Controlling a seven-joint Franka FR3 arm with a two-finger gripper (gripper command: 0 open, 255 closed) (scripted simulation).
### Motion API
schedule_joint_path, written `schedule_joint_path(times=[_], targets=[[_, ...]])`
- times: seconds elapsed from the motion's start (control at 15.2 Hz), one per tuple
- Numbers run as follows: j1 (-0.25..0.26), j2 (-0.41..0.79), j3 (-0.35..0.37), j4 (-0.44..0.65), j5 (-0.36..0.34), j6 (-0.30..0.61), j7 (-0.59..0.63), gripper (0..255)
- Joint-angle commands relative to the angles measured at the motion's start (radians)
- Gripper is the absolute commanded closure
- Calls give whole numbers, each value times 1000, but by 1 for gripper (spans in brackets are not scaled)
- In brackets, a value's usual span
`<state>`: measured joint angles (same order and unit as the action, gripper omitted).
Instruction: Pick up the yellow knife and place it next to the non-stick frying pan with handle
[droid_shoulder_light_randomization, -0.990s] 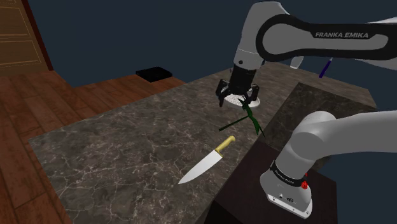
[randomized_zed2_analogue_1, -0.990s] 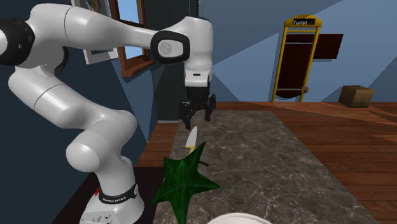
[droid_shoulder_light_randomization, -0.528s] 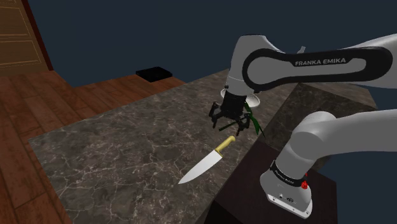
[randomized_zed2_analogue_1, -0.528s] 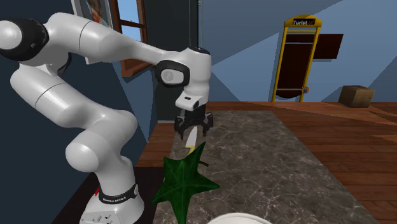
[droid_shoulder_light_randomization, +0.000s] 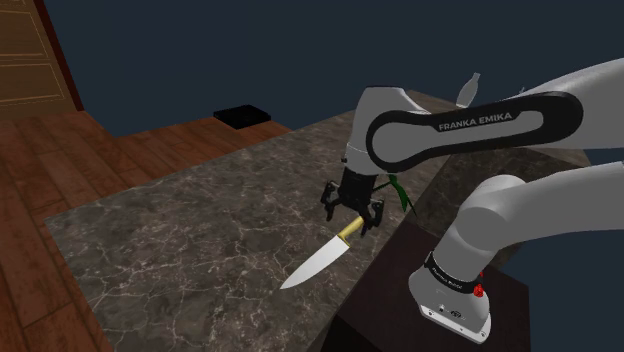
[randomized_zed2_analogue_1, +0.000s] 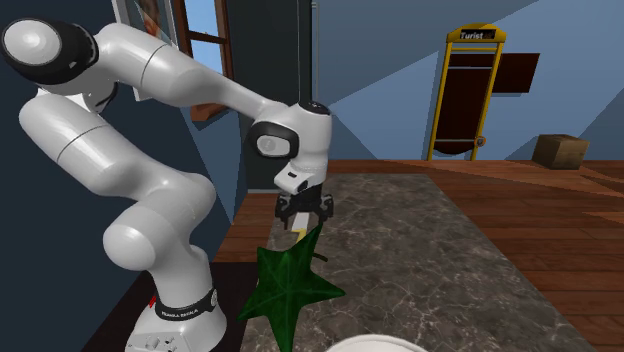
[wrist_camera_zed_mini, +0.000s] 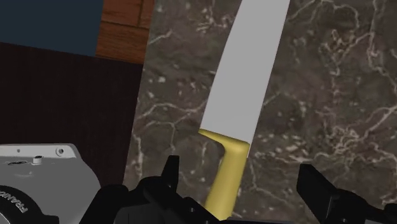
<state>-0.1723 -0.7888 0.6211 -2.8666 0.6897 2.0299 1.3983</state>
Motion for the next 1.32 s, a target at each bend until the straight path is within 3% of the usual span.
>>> schedule_joint_path(times=[0.0, 0.59, 0.66, 1.25], targets=[[4, 22, 20, -15, 20, 37, -3, 0], [5, 28, 25, -18, 25, 48, -4, 0], [5, 28, 25, -18, 25, 48, -4, 255], [5, 28, 25, -19, 26, 48, -4, 255]])
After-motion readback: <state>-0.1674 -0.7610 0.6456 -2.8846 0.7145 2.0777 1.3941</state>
